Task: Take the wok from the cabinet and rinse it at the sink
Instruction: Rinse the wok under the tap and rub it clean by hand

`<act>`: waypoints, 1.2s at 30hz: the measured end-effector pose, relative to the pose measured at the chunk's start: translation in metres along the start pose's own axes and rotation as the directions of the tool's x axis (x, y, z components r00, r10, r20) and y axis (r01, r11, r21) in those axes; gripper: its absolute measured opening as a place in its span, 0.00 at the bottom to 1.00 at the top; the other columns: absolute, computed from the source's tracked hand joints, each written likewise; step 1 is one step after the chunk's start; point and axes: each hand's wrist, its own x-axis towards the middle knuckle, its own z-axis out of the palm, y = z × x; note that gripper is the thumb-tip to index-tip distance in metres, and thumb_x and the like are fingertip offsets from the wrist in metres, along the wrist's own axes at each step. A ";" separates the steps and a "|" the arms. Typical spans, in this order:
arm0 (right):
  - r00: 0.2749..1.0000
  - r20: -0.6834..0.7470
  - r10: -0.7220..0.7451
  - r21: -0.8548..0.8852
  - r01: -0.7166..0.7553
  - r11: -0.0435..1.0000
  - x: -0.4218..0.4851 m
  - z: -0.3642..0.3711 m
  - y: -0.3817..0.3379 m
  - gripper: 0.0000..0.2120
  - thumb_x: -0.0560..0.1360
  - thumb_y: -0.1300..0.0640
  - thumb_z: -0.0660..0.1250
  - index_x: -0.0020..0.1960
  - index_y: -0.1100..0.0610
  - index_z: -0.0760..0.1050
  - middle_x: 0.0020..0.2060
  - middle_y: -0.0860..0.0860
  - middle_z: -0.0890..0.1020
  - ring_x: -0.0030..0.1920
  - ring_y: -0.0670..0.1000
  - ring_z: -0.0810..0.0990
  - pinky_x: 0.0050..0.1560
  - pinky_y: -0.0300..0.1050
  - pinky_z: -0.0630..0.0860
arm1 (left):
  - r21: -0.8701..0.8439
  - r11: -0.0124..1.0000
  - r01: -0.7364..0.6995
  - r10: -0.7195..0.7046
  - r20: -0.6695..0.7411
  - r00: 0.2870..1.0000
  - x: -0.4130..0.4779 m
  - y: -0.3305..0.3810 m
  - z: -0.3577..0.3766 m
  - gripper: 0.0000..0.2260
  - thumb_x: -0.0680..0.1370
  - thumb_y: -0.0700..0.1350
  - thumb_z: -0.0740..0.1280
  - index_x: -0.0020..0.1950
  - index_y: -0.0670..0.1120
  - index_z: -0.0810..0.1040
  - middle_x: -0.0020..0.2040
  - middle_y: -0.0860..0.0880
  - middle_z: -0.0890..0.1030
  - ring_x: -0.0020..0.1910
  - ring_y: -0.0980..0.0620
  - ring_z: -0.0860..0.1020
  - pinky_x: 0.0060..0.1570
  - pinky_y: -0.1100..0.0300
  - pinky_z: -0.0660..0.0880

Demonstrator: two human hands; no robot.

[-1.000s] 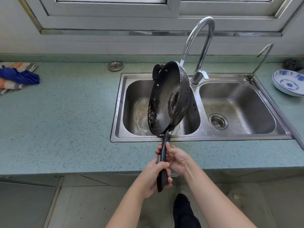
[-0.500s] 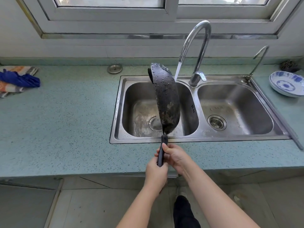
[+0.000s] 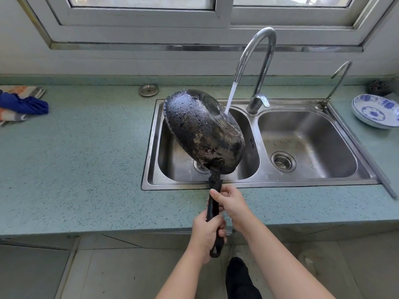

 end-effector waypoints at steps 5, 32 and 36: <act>0.998 -0.005 -0.055 -0.024 0.055 0.998 -0.003 -0.003 -0.004 0.05 0.74 0.60 0.67 0.45 0.57 0.71 0.36 0.53 0.79 0.40 0.53 0.79 0.37 0.42 0.73 | -0.052 0.999 0.005 -0.003 0.043 0.999 -0.001 0.001 0.004 0.09 0.78 0.32 0.58 0.44 0.44 0.73 0.24 0.51 0.69 0.19 0.57 0.65 0.23 0.66 0.63; 0.987 -0.137 -0.084 -0.322 0.036 0.946 0.039 -0.006 -0.024 0.13 0.68 0.50 0.72 0.38 0.50 0.67 0.36 0.49 0.76 0.41 0.52 0.77 0.46 0.54 0.76 | -0.077 0.988 0.134 -0.119 0.180 0.977 0.034 0.025 0.002 0.05 0.80 0.39 0.60 0.44 0.44 0.69 0.27 0.47 0.73 0.21 0.52 0.72 0.21 0.65 0.68; 0.984 -0.161 -0.075 -0.415 0.001 0.910 0.041 -0.001 -0.026 0.14 0.68 0.49 0.72 0.39 0.52 0.68 0.37 0.49 0.78 0.43 0.53 0.78 0.49 0.53 0.76 | 0.062 0.997 0.042 -0.045 0.048 0.998 0.033 0.020 0.002 0.02 0.79 0.40 0.63 0.47 0.43 0.72 0.31 0.46 0.76 0.25 0.51 0.79 0.25 0.62 0.72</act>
